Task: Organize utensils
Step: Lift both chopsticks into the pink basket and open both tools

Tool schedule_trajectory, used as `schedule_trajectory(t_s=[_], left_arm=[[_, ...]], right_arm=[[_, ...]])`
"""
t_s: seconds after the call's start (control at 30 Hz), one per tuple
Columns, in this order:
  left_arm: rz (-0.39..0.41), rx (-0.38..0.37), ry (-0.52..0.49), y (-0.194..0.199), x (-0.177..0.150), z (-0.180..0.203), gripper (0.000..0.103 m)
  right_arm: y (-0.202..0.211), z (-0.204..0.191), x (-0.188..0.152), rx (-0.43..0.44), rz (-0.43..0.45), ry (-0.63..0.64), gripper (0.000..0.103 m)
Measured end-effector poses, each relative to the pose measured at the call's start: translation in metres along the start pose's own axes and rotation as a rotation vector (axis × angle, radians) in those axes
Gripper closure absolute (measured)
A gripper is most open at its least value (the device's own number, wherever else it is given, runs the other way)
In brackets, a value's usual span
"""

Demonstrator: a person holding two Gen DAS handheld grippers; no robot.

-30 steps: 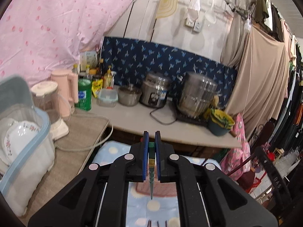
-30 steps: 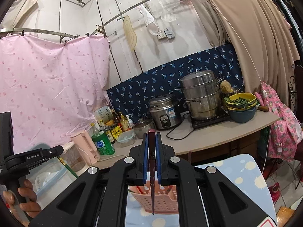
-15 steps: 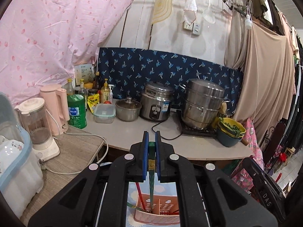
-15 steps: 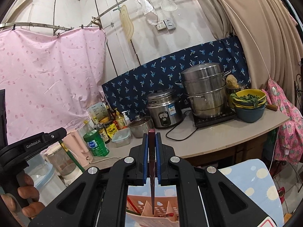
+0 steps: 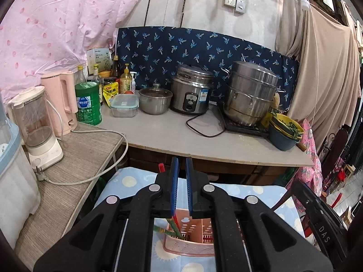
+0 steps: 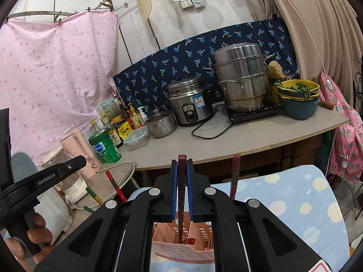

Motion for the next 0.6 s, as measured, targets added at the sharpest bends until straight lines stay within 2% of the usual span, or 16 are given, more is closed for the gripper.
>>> schedule_trajectory(t_s=[0.07,0.13,0.17,0.2,0.27,0.6], left_arm=[[-0.003,-0.001,0.002,0.002,-0.002,-0.002,0.093],[-0.004,0.002,0.004,0.006,-0.004,-0.004,0.083],[-0.005,0.001,0.007,0.007,-0.005,-0.005,0.073],[-0.002,0.003,0.012,0.011,-0.006,-0.007,0.064],[0.004,0.001,0.016,0.017,-0.008,-0.009,0.056],[-0.008,0.004,-0.012,0.061,-0.039,-0.022,0.051]], right_arm=[[0.006,-0.001,0.0,-0.004,0.007,0.002,0.089],[0.013,-0.001,0.001,-0.002,0.019,0.001,0.082],[0.018,-0.001,0.002,-0.002,0.024,-0.001,0.078],[0.022,-0.001,0.002,0.001,0.027,-0.002,0.077],[0.03,-0.001,0.001,0.005,0.03,-0.004,0.076],[0.078,-0.012,-0.026,0.04,0.019,-0.005,0.075]])
Point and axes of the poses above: each gripper's, at about its wrist camera, not at the fingertips, and y roughly against the way its jaws point, z to its right, x to its top, the point moved 10 cm from there along -y, roughly the way its jaws point, and after that the axes turned 13 degrees about y, right-handed, at the moved point
